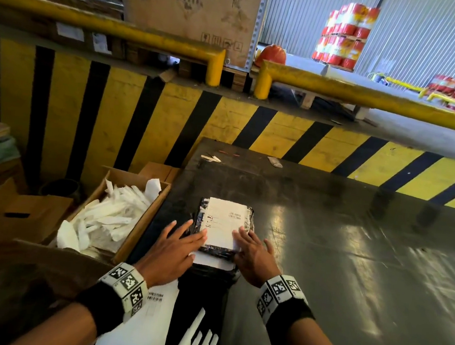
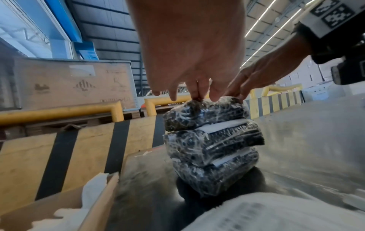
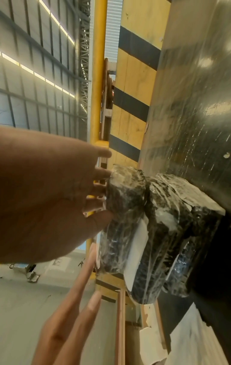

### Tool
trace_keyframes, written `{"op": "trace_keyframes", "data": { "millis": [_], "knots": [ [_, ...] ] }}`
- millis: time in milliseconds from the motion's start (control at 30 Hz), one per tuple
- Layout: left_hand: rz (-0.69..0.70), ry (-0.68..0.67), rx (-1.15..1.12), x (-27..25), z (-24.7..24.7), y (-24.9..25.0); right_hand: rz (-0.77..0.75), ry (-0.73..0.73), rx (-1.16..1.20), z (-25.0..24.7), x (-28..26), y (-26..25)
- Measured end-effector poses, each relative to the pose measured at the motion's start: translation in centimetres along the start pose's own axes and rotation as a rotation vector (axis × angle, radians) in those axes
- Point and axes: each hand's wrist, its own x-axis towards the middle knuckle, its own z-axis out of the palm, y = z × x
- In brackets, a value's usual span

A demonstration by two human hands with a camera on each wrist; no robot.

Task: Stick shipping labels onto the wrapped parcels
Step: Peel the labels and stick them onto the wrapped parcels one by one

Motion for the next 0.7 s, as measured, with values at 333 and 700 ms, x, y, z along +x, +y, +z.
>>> {"op": "trace_keyframes", "data": {
  "millis": [333,700],
  "knots": [
    [0.043,-0.22,0.02,6.7,-1.4,2.9,0.052,-0.009,0.026,0.0,0.0,-0.3],
    [-0.09,-0.147,-0.019,5.4,-4.1,-0.5,0.053,-0.03,0.035,-0.1,0.1,-0.3]
  ]
}}
